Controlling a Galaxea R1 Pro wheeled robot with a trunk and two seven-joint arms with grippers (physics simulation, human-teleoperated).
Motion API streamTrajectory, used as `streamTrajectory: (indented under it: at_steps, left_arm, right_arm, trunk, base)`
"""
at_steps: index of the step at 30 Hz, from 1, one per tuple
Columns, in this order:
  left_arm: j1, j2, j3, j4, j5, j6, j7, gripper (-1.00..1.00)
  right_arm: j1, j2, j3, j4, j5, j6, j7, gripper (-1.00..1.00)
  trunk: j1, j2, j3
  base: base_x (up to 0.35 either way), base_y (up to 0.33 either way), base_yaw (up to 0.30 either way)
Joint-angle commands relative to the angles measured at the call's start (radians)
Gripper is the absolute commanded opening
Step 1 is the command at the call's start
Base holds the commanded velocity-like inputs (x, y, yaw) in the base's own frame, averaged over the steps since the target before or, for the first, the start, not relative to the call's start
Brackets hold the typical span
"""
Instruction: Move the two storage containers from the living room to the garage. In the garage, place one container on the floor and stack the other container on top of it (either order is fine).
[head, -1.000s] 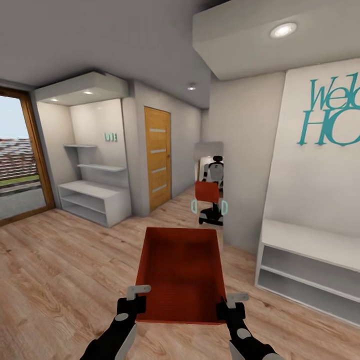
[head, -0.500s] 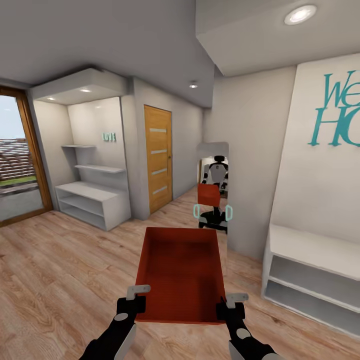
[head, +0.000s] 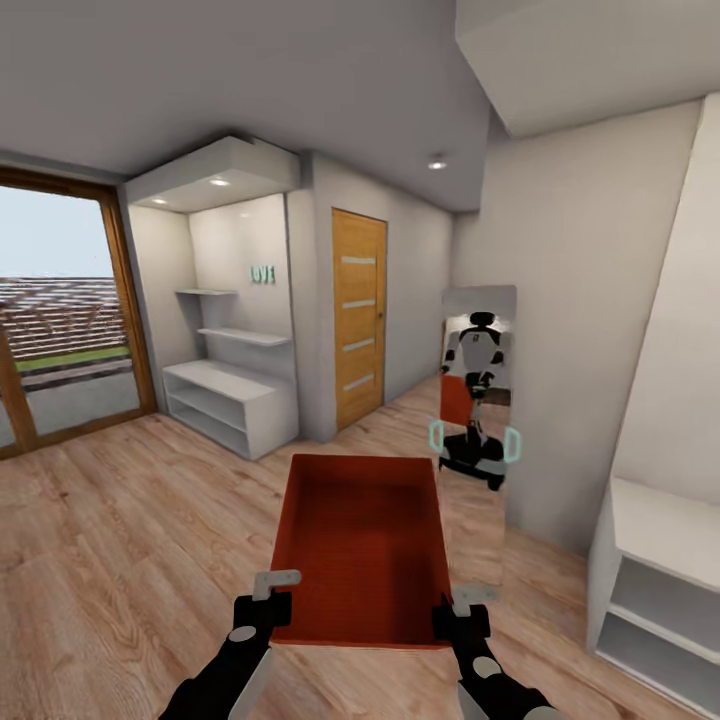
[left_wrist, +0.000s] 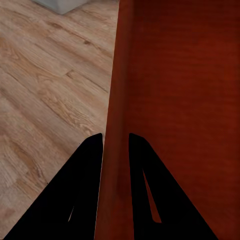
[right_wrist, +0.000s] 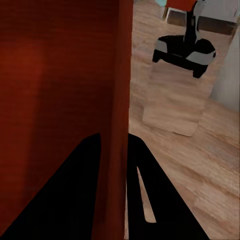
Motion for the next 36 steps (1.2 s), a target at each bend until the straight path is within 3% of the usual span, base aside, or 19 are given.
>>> streamTrajectory:
  at_steps: [1, 14, 36]
  left_arm:
    - [0.000, 0.008, -0.007, 0.013, 0.014, 0.005, 0.037, -1.00]
    - [0.000, 0.008, -0.007, 0.011, 0.014, 0.005, 0.037, -1.00]
    - [0.000, 0.008, -0.007, 0.014, 0.014, 0.005, 0.037, -1.00]
  right_arm:
    - [-0.002, -0.001, -0.019, -0.002, -0.001, -0.047, -0.015, -1.00]
    - [-0.002, -0.002, -0.019, -0.002, -0.006, -0.047, -0.015, -1.00]
    - [-0.002, -0.001, -0.019, -0.002, -0.007, -0.046, -0.015, -1.00]
  trunk:
    - [0.001, -0.001, -0.001]
    - [0.001, -0.001, -0.001]
    - [0.001, -0.001, -0.001]
  base:
    - [0.321, 0.000, 0.278]
    - [0.321, 0.000, 0.253]
    - [0.321, 0.000, 0.008]
